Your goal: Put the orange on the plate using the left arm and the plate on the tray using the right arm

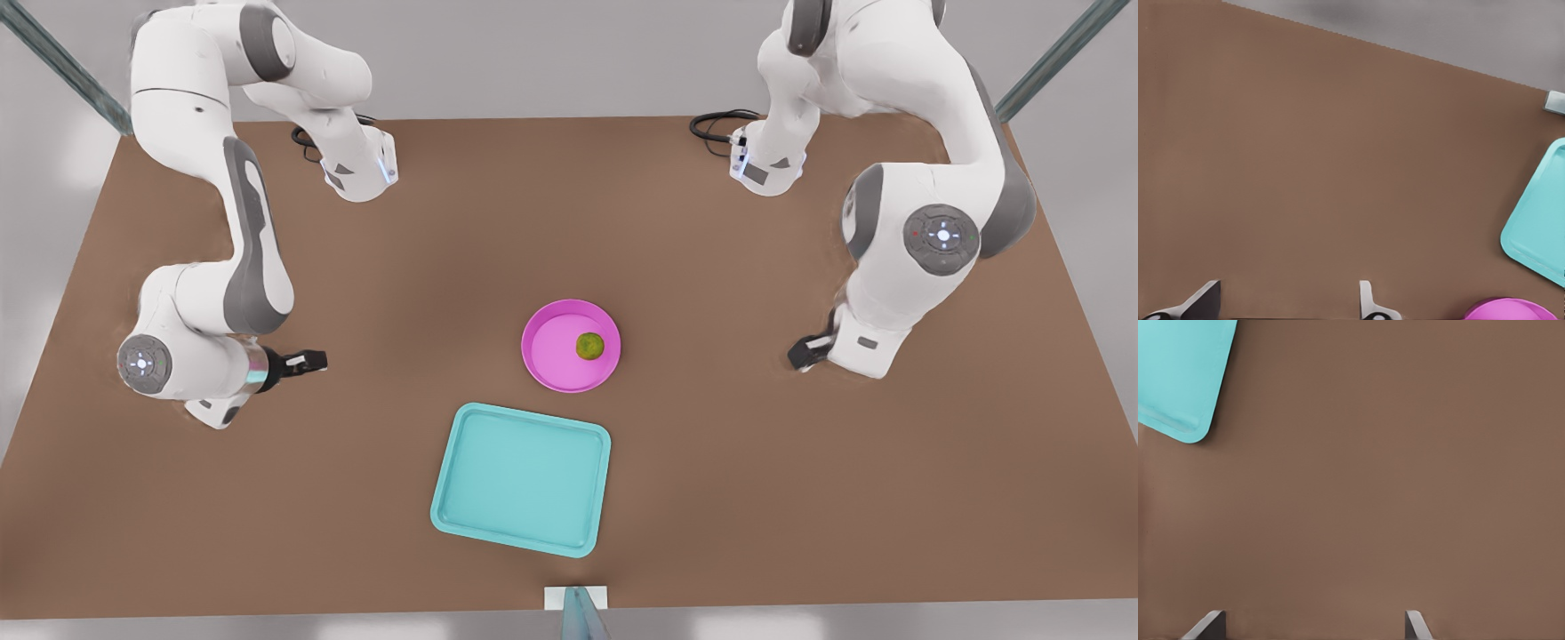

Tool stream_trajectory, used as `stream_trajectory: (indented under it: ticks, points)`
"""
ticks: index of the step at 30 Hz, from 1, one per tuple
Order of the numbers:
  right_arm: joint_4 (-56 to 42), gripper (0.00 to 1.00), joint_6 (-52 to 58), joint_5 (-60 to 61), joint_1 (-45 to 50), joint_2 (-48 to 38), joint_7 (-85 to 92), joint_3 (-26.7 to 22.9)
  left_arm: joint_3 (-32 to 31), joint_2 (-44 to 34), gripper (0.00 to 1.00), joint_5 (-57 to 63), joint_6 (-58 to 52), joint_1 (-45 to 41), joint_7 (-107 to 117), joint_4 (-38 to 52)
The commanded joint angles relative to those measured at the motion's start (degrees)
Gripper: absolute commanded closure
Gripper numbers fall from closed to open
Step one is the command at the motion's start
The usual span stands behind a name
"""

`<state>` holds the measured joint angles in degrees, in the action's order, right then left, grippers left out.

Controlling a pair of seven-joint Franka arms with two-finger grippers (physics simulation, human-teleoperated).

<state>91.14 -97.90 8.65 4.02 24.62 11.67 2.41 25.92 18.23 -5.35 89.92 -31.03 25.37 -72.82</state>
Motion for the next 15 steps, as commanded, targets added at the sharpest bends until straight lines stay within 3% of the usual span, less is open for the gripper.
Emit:
stream_trajectory:
  ticks: [1,2,4,6,10,14,15]
  points:
    - [5.53,0.0,-17.93,12.79,5.21,1.31,-1.2,0.13,-22.97,-4.95,0.0,3.75,-15.13,21.67,-17.55,0.49]
    - [10.53,0.0,-26.0,13.14,7.93,1.05,-5.07,0.22,-31.28,-7.41,0.0,11.93,-14.6,27.34,-17.81,-1.0]
    - [16.08,0.0,-31.91,18.32,13.29,-0.1,-9.38,0.31,-30.93,-10.32,0.0,12.12,-10.55,27.43,-17.99,-4.26]
    - [21.53,0.0,-40.52,21.31,18.13,-0.01,-11.58,0.31,-31.11,-7.86,0.0,12.03,-11.34,27.6,-17.72,-2.59]
    - [20.04,0.0,-51.51,28.61,24.55,6.23,-17.2,0.83,-31.55,-8.3,0.0,11.59,-15.56,27.51,-17.37,-0.83]
    - [15.38,0.0,-51.86,36.43,26.13,10.45,-17.21,3.03,-30.93,-7.86,0.0,11.59,-15.39,27.6,-17.37,-0.21]
    - [14.85,0.0,-51.86,36.79,26.39,10.98,-17.21,3.03,-30.14,-7.77,0.0,6.32,-15.48,28.31,-16.93,-0.12]
